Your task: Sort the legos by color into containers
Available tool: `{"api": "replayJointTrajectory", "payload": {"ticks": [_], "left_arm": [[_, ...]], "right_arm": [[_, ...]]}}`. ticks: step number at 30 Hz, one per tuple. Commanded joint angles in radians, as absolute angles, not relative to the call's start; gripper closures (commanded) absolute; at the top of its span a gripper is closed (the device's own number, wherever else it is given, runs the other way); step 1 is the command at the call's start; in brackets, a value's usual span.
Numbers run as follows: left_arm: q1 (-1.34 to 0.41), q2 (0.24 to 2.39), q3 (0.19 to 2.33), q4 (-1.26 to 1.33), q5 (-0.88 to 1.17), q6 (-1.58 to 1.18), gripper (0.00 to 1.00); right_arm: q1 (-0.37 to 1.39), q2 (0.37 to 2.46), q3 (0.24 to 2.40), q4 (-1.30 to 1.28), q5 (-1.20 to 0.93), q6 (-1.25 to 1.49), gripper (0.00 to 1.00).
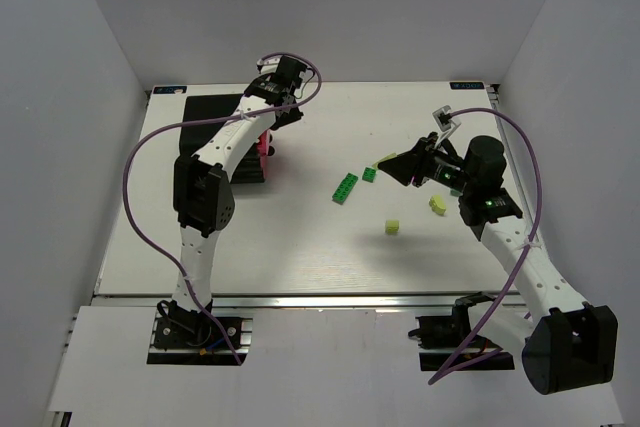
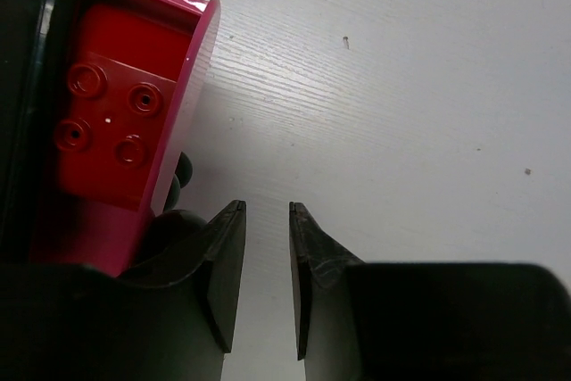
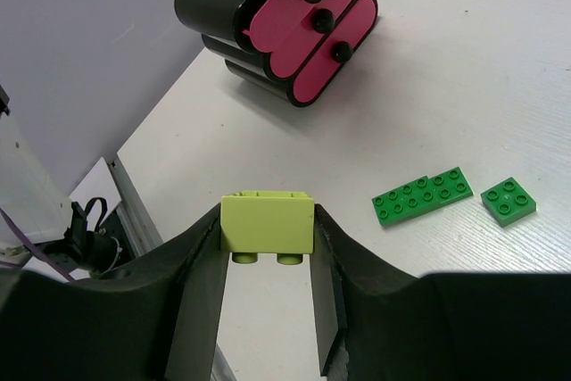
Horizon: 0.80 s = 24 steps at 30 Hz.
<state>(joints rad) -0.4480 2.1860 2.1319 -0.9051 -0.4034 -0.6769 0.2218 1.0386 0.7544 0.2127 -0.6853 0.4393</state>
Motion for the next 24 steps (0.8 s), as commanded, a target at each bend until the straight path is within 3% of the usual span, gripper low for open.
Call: {"api": "replayJointTrajectory", "payload": {"ticks": [1, 7, 12, 18, 23, 24], "left_arm": [[-0.436, 2.109, 2.12, -0.925, -0.456, -0.661, 0.62], [-0.436, 2.085, 2.102, -0.876, -0.388, -0.612, 0.6], [-0.46, 2.028, 2.091, -0.805, -0.29, -0.552, 0.41], [-0.46, 1.898, 2.036, -0.726, -0.247, -0.431, 0.35], [-0.442, 1.836, 1.965, -0.752, -0.322, -0.384, 0.66], [-0.442, 1.836, 1.962, -0.768, -0.336, -0.374, 0.68]], "right_arm": [[0.213, 1.025, 0.75, 0.264, -0.706, 0.448, 1.0], [0.21, 1.028, 0.75, 0.264, -0.706, 0.448, 1.0], [0.212, 1.032, 0.75, 0.262, -0.709, 0.446, 1.0], [0.213, 1.035, 0.749, 0.264, -0.71, 0.446, 1.0], [0.212, 1.037, 0.747, 0.265, -0.712, 0.446, 1.0], [0.213, 1.037, 0.747, 0.265, -0.712, 0.446, 1.0]]}}
